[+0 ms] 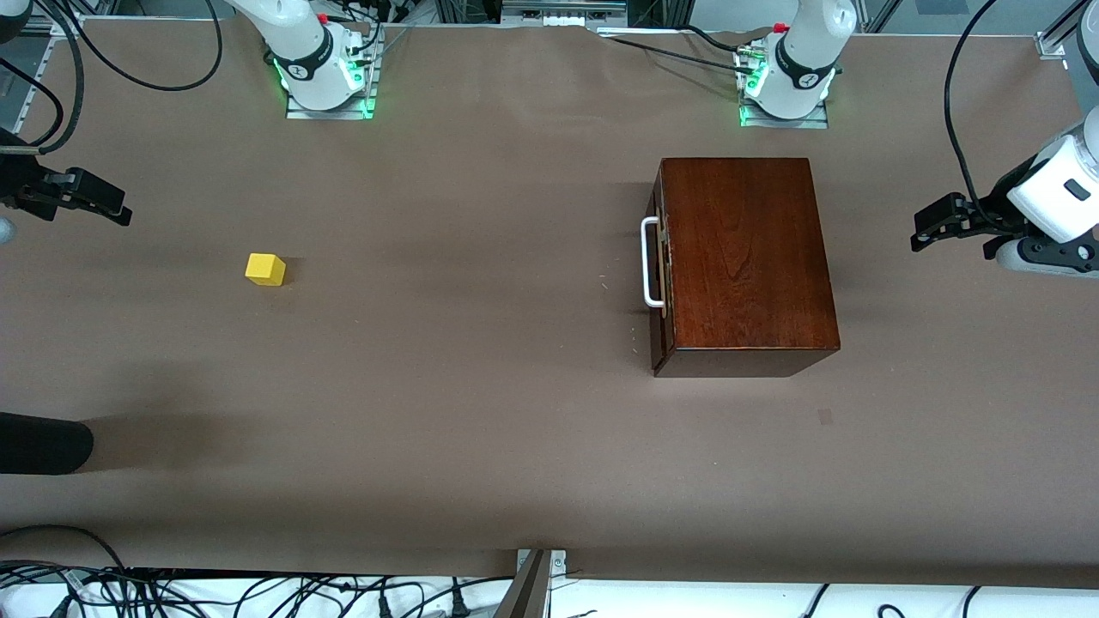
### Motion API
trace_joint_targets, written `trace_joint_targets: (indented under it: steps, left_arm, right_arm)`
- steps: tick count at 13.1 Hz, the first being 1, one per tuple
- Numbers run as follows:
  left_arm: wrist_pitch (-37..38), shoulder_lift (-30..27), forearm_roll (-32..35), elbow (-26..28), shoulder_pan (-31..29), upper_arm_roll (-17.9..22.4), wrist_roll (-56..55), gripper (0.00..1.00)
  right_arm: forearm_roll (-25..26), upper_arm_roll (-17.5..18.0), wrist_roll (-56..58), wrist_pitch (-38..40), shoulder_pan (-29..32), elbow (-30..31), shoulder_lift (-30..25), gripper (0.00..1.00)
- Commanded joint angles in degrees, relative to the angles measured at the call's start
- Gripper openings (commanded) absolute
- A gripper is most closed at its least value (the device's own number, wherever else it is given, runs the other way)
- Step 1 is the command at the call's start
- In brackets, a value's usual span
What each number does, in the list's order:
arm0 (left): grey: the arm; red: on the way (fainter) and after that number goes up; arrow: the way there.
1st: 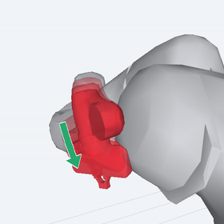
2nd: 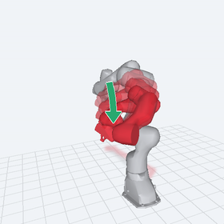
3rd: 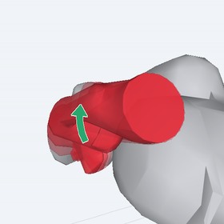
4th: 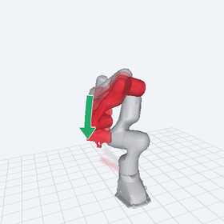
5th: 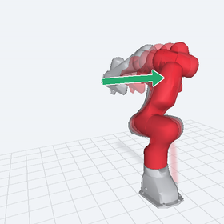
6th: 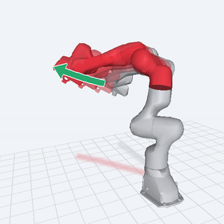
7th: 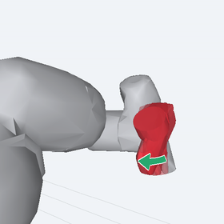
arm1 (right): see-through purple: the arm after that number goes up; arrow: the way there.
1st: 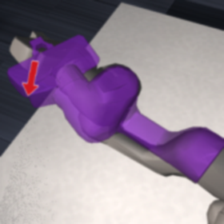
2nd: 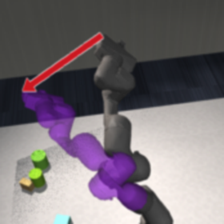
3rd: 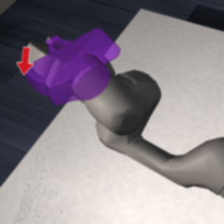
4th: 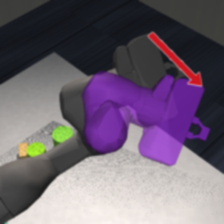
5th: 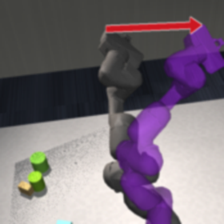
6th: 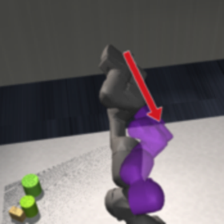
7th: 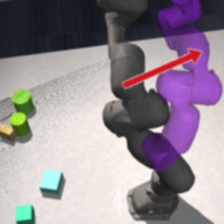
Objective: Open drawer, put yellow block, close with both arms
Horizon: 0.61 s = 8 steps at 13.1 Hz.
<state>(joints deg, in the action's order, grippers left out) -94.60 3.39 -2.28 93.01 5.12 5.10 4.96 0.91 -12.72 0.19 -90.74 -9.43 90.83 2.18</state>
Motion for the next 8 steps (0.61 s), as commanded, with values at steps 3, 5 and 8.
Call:
trace_joint_targets:
  steps: [3,5,8]
  left_arm:
    - [-0.33,-1.02,1.23,0.42,0.15,-0.26,-0.22,1.00]
    - [-0.33,-1.02,1.23,0.42,0.15,-0.18,-0.13,1.00]
    - [-0.24,-0.93,1.23,0.42,0.15,-0.18,-0.22,1.00]
  right_arm:
    - [0.50,0.76,-0.63,0.74,0.73,-0.57,-0.33,1.00]
    - [0.76,0.67,-0.02,0.74,0.73,-0.57,-0.42,1.00]
    - [0.41,0.32,-0.27,0.74,0.73,-0.57,-0.42,1.00]
